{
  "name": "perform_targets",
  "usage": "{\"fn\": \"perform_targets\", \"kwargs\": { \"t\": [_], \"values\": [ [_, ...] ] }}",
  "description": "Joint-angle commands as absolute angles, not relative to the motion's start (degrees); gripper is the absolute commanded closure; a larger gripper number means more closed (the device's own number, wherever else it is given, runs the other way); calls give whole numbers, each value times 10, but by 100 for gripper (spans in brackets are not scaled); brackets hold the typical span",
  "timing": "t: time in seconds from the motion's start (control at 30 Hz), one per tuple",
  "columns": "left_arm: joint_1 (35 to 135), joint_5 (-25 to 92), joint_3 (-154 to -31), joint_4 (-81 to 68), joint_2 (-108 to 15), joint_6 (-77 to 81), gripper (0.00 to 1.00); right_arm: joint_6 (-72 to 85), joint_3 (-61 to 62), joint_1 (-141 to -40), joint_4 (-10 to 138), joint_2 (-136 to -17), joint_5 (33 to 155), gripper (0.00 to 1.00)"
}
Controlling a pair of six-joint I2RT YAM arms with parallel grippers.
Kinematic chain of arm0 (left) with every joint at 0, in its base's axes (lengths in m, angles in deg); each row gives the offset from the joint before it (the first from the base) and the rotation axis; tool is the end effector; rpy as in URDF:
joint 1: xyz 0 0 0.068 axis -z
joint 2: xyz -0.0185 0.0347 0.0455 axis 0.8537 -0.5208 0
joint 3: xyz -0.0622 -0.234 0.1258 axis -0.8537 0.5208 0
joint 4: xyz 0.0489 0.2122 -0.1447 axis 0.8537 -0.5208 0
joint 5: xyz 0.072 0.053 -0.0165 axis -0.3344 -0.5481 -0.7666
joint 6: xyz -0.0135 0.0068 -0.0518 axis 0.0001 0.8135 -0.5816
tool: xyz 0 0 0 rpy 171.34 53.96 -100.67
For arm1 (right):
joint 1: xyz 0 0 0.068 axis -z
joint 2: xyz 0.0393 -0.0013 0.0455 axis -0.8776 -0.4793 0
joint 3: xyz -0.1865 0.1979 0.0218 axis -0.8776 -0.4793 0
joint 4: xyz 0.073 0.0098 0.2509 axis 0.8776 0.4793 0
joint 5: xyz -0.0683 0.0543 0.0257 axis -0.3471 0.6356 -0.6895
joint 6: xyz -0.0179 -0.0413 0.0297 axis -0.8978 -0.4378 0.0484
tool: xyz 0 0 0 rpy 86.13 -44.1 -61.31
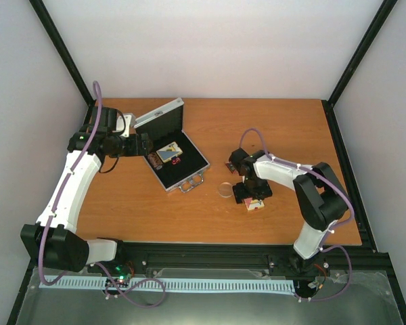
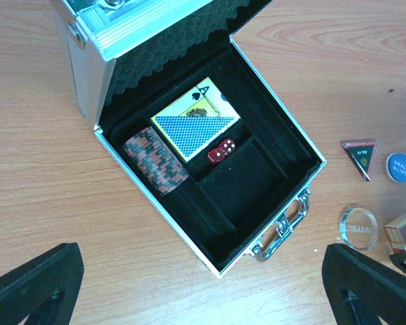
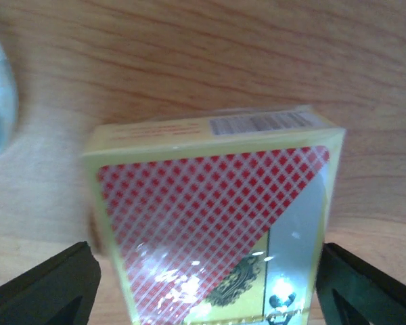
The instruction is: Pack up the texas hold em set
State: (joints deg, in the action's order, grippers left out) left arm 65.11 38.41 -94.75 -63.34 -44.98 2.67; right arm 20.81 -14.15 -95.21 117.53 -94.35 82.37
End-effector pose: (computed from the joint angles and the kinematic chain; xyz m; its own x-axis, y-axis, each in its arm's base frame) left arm 0.2507 -0.0369 0.3435 -0.8306 -0.0858 -0.5502 0.0951 0.9517 -0.2919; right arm 0.2393 0.1576 0.1601 -0.9759 -0.2178 0.0156 -0.2184 0.9728 -0.0770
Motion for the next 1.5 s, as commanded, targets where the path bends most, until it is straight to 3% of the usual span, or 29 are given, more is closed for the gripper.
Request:
{"fn": "perform_targets", "kwargs": {
  "t": [0.0, 0.1, 0.2, 0.4, 0.53, 0.77, 1.27, 1.47],
  "values": [
    [652, 386, -953, -640, -441, 34, 0, 198, -160, -929, 1152, -960, 841, 16],
    [652, 385, -952, -640, -441, 34, 0, 195, -166, -922, 1145, -961, 850, 23],
    [652, 387, -951, -639, -441, 34, 0, 196, -164, -921, 1150, -960, 850, 36],
    [652, 389, -953, -639, -439, 33, 0, 224, -133, -921, 1177, -918, 861, 81],
    [652, 392, -950, -636, -435, 32, 0, 261, -87, -921, 1205, -883, 865, 88],
    [652, 400, -952, -632, -433, 28, 0, 351, 15, -937, 1188, -888, 911, 90],
    [652, 398, -970, -642, -403, 26, 0, 581, 301, -1052, 1061, -1104, 904, 96],
    [652, 390, -973, -642, -386, 27, 0, 662, 342, -1071, 1035, -1148, 876, 96]
  ]
}}
